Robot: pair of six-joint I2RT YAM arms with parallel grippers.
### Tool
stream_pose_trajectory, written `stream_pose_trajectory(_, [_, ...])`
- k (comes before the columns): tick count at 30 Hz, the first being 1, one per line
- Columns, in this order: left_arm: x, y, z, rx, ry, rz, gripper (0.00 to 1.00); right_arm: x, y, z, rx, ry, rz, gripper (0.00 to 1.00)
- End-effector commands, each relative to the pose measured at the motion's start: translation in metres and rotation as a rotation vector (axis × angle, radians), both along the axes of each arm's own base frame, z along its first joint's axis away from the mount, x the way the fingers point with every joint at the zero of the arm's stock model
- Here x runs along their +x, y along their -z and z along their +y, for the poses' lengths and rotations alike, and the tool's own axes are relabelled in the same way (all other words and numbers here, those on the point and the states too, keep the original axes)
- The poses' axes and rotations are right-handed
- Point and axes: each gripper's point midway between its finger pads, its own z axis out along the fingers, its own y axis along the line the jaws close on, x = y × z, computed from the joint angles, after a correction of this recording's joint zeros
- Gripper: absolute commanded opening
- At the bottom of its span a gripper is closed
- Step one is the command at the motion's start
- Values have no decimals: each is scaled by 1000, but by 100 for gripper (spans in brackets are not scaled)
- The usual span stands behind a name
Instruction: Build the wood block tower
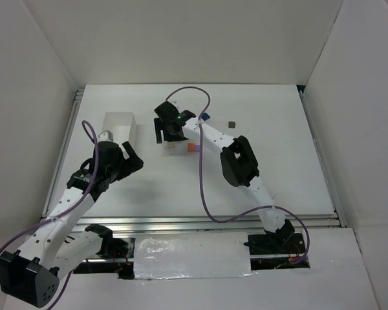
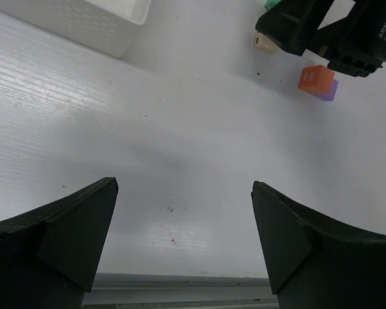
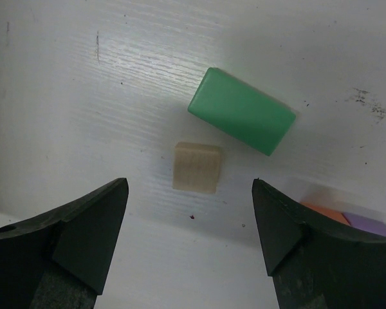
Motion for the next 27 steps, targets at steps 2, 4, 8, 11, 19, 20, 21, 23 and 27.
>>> stream_pose_trajectory(2, [5,-6,-10,-43,41,-35,99,5,-10,7,25,15,-15,82])
stream_pose_trajectory(4, [5,-6,-10,-41,43,-35,99,2,0,5,12,14,8,80])
stream_pose_trajectory(8, [6,-5,-12,-43,50,-36,99,1,10,3,2,18,25,77])
stream_pose_trajectory(11, [5,-5,-11,-43,46,-41,99,5,14,6,3,4,10,66])
stream_pose_trajectory(19, [6,-9,-16,-57,71,-61,99,9,22,1,-11,23,24,68])
stream_pose_trajectory(20, [6,-8,-15,-54,67,-59,99,8,23,2,-12,22,25,68])
stream_pose_trajectory(21, [6,-8,-15,-55,67,-59,99,7,25,1,-15,20,29,66])
stream_pose_trajectory(23, [6,-6,-15,-56,66,-52,99,7,25,0,-15,26,29,60])
stream_pose_trajectory(27, [7,-6,-16,-55,69,-53,99,9,14,1,4,24,4,38])
